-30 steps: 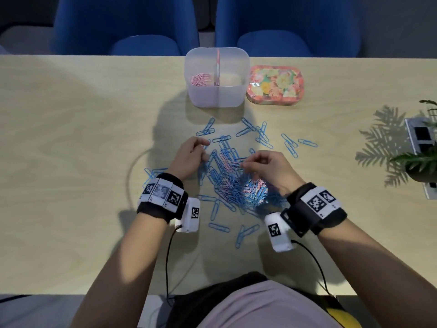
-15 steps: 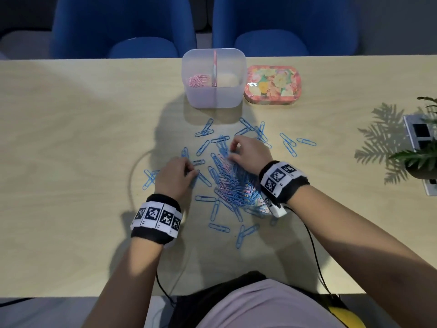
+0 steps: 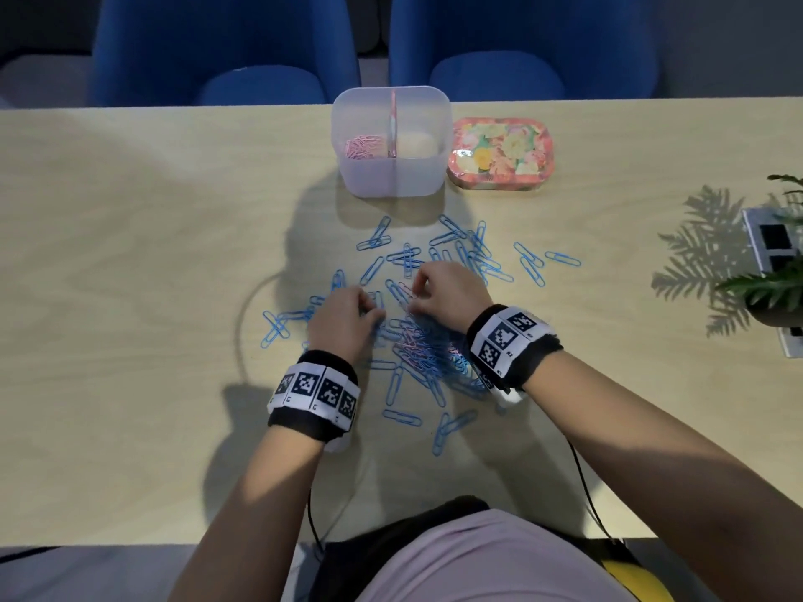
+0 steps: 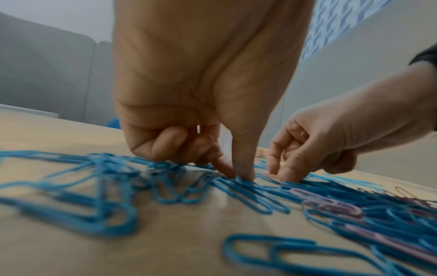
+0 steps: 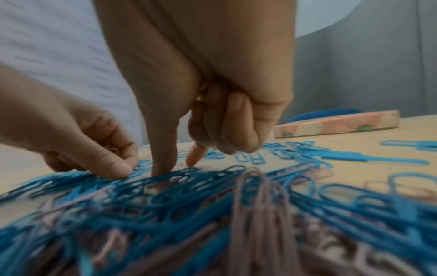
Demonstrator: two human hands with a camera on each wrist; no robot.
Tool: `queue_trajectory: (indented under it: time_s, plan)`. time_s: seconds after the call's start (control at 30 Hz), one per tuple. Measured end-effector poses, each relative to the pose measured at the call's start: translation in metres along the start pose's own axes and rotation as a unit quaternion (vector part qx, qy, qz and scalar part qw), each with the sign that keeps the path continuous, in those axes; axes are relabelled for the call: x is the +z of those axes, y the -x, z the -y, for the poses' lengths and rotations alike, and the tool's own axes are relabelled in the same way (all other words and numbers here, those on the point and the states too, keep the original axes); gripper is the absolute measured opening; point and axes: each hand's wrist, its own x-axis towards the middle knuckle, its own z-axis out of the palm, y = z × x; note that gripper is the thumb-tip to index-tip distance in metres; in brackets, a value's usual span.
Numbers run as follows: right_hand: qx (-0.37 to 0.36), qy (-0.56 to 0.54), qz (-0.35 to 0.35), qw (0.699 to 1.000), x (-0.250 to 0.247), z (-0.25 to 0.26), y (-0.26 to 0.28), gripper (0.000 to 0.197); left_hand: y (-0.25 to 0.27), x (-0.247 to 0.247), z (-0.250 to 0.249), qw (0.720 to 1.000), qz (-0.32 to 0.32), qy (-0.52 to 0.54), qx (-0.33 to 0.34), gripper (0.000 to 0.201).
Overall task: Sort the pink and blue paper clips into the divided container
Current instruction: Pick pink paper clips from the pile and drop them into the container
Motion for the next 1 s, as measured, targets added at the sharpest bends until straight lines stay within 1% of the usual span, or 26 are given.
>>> queue_trajectory:
  time_s: [0.07, 0.1, 0.2, 0.27, 0.3, 0.37, 0.43, 0.53, 0.57, 0.6, 0.63, 0.67, 0.7, 0.73, 0.8, 0.83, 0.87, 0.93, 1.0]
  plan:
    - [0.026, -0.006, 0.012, 1.000, 0.002, 0.005, 0.000, 0.011, 0.001, -0.006, 0.008, 1.000, -0.017, 0.002, -0.006, 0.014]
    - [0.046, -0.020, 0.018, 0.999, 0.003, 0.007, 0.000, 0.014, 0.001, -0.007, 0.009, 1.000, -0.027, 0.002, 0.004, 0.012]
    - [0.085, -0.064, 0.025, 0.994, 0.005, 0.009, -0.004, 0.022, 0.000, -0.005, 0.001, 0.996, -0.032, -0.018, 0.086, 0.009]
    - [0.080, -0.109, 0.031, 0.990, 0.003, 0.007, -0.004, 0.020, -0.002, -0.001, -0.009, 0.990, -0.017, -0.038, 0.136, 0.011]
    - [0.075, -0.155, 0.028, 0.985, -0.001, 0.005, -0.003, 0.017, -0.003, 0.000, -0.014, 0.987, -0.014, -0.044, 0.151, 0.012]
    - [0.087, -0.278, -0.004, 0.957, -0.014, -0.003, 0.001, 0.011, -0.008, 0.002, -0.020, 0.986, -0.024, -0.043, 0.159, 0.013]
    - [0.120, -0.381, -0.028, 0.916, -0.028, -0.016, 0.007, 0.017, -0.013, 0.003, -0.027, 0.988, -0.041, -0.034, 0.142, 0.015]
    - [0.143, -0.528, -0.018, 0.837, -0.040, -0.038, 0.015, 0.019, -0.022, 0.007, -0.038, 0.990, -0.043, -0.057, 0.120, 0.023]
    - [0.148, -0.550, -0.011, 0.822, -0.041, -0.042, 0.017, 0.019, -0.024, 0.008, -0.042, 0.990, -0.035, -0.071, 0.116, 0.024]
    - [0.156, -0.557, -0.006, 0.816, -0.040, -0.045, 0.018, 0.019, -0.025, 0.010, -0.045, 0.990, -0.026, -0.082, 0.113, 0.025]
    - [0.166, -0.552, -0.003, 0.817, -0.037, -0.046, 0.019, 0.021, -0.025, 0.011, -0.048, 0.989, -0.018, -0.091, 0.112, 0.025]
    - [0.175, -0.537, -0.003, 0.825, -0.035, -0.046, 0.019, 0.024, -0.024, 0.013, -0.051, 0.989, -0.015, -0.099, 0.113, 0.023]
    - [0.180, -0.509, -0.006, 0.842, -0.033, -0.044, 0.018, 0.026, -0.023, 0.015, -0.053, 0.988, -0.014, -0.103, 0.114, 0.021]
    - [0.173, -0.464, -0.011, 0.869, -0.031, -0.040, 0.017, 0.025, -0.021, 0.016, -0.055, 0.988, -0.014, -0.103, 0.114, 0.018]
    - [0.124, -0.314, -0.030, 0.941, -0.025, -0.029, 0.015, 0.016, -0.019, 0.019, -0.056, 0.990, -0.010, -0.091, 0.109, 0.015]
    - [0.096, -0.232, -0.035, 0.967, -0.020, -0.024, 0.015, 0.015, -0.019, 0.020, -0.055, 0.991, -0.007, -0.085, 0.106, 0.014]
    - [0.084, -0.155, -0.034, 0.984, -0.015, -0.019, 0.016, 0.020, -0.019, 0.019, -0.054, 0.991, -0.001, -0.081, 0.106, 0.014]
    - [0.076, -0.049, -0.016, 0.996, -0.006, -0.012, 0.018, 0.027, -0.021, 0.018, -0.051, 0.992, 0.009, -0.070, 0.108, 0.014]
    - [0.062, 0.000, -0.002, 0.998, 0.001, -0.009, 0.022, 0.022, -0.023, 0.013, -0.045, 0.994, 0.001, -0.040, 0.103, 0.013]
